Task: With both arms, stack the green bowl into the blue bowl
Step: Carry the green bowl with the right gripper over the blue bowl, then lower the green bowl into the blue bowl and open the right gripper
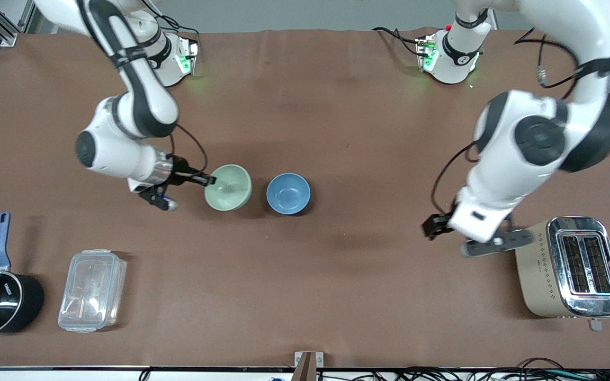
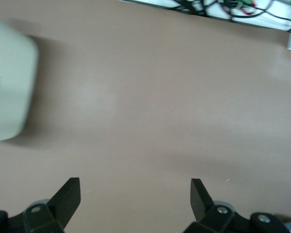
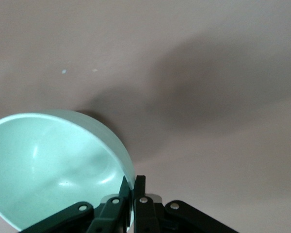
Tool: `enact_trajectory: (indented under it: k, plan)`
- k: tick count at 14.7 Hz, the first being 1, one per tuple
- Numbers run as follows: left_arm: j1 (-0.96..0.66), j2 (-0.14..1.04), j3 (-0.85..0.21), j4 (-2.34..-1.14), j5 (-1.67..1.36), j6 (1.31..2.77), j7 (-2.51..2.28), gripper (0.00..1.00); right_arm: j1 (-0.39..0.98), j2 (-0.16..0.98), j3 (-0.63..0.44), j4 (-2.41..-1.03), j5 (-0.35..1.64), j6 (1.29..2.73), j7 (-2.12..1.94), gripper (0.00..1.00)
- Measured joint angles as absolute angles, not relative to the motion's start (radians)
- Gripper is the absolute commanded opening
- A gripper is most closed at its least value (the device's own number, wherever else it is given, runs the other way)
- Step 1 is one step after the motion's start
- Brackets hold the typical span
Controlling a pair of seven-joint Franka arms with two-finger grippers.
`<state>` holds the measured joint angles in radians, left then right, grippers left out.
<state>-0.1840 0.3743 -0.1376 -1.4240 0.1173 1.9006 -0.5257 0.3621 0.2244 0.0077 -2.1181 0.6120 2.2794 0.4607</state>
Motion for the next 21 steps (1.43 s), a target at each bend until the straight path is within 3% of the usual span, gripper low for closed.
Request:
enact_trajectory:
  k: [7, 13, 21]
  plan:
    - [-0.110, 0.174, -0.138, -1.424, 0.116, 1.652, -0.347, 1.00, 0.578, 0.324, 0.007, -2.107, 0.615, 2.554, 0.799, 0.02]
    - [-0.072, 0.074, -0.104, -1.446, 0.064, 1.552, -0.160, 1.00, 0.624, 0.386, 0.006, -2.089, 0.623, 2.611, 0.838, 0.04]
    - [-0.066, -0.027, -0.060, -1.555, 0.038, 1.536, -0.097, 1.00, 0.651, 0.404, 0.006, -2.087, 0.643, 2.616, 0.852, 0.08]
